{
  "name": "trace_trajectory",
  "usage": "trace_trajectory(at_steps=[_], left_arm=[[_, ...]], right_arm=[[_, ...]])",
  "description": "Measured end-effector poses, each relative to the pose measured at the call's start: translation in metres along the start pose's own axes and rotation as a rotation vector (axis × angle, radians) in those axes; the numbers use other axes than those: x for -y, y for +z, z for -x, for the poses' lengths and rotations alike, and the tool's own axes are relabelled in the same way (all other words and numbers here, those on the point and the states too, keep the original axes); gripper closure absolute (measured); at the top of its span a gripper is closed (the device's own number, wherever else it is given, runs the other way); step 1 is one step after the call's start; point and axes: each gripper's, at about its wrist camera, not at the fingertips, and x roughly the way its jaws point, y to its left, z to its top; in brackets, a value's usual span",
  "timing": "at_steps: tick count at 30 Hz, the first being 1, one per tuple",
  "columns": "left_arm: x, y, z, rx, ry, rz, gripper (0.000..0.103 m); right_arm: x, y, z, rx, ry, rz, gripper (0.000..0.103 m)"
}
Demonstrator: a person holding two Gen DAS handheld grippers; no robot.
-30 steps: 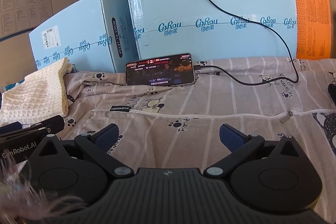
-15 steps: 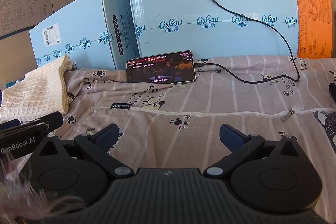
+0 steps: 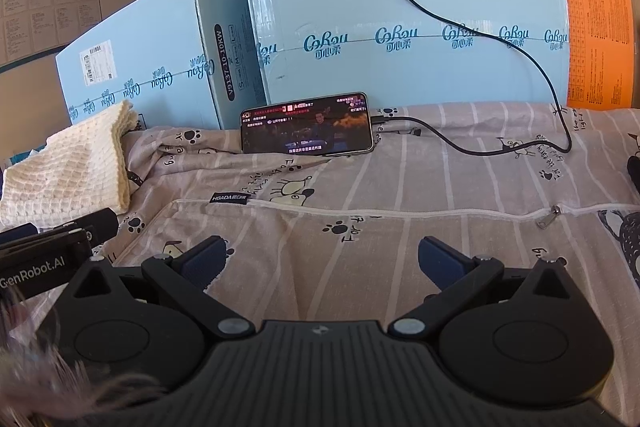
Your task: Fold clothes
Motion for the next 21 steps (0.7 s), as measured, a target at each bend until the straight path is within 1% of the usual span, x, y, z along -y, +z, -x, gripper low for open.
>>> trace_trajectory(at_steps=[21], left_arm=[[-0.0007,0.0003,0.0008,0.002,-0.002,-0.001,0.000]], right_arm=[[0.0005,-0.0001,-0.0008,-0.009,0.003,0.007,0.000]])
